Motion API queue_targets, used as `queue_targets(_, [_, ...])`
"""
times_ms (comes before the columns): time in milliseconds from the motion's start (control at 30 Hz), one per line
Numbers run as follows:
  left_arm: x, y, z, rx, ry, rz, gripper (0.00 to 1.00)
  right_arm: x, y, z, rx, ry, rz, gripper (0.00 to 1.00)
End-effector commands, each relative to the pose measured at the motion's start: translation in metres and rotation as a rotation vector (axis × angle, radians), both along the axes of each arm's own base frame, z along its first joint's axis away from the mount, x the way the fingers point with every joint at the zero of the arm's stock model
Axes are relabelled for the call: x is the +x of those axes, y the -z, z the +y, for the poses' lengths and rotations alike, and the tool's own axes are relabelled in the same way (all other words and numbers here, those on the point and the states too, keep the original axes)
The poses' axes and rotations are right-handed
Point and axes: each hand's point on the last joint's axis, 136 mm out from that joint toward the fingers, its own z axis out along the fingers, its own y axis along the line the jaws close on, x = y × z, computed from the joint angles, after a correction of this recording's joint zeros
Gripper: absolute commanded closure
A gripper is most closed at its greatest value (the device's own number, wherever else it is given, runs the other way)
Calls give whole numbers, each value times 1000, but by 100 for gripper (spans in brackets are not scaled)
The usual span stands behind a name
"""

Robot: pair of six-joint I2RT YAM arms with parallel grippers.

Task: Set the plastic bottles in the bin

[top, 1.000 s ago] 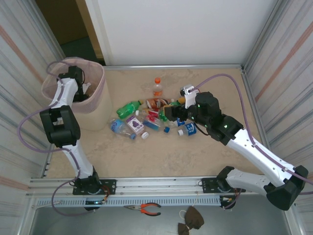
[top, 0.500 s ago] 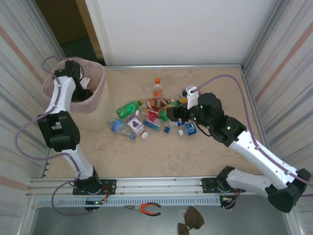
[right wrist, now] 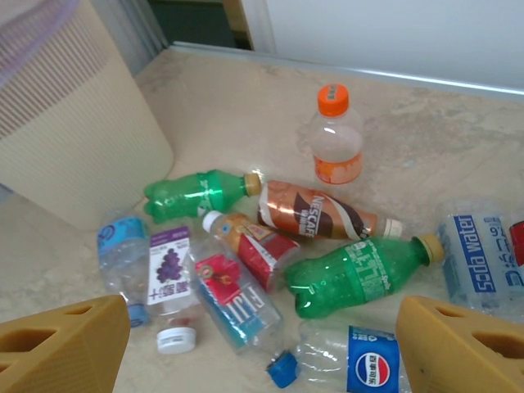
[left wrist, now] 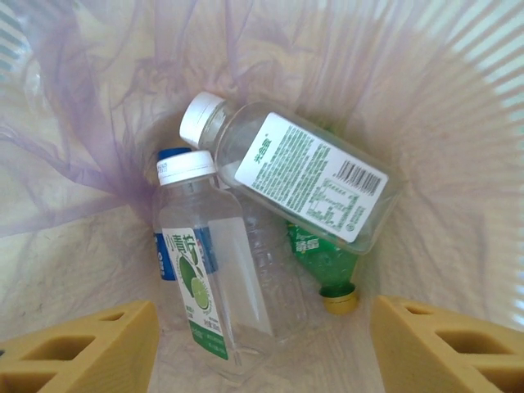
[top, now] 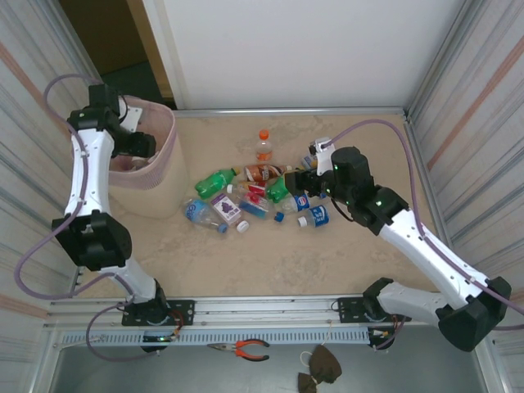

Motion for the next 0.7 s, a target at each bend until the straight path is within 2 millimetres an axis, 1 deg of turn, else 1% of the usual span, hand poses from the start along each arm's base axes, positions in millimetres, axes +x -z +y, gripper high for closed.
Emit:
queue_targets(0, [-14,-39,-14,-69,14,-90,31,15,-14,8,-2,-44,-66,16])
queue_targets(167, [-23,-72,-26,-140,30,-193,31,48,-6,18,12,-62,-92,17])
queue_targets(367, [-37,-109,-49,-258,68,-315,31,91,-1,42,-19,-115,-177,18])
queue_targets(567, [-58,-134,-83,-439,152,-427,30,139,11,66,-34,-145,-236,19])
queue_targets(667, [-68,-144,-94,-503,185,-472,29,163,17,76,-21,-136,-264,18])
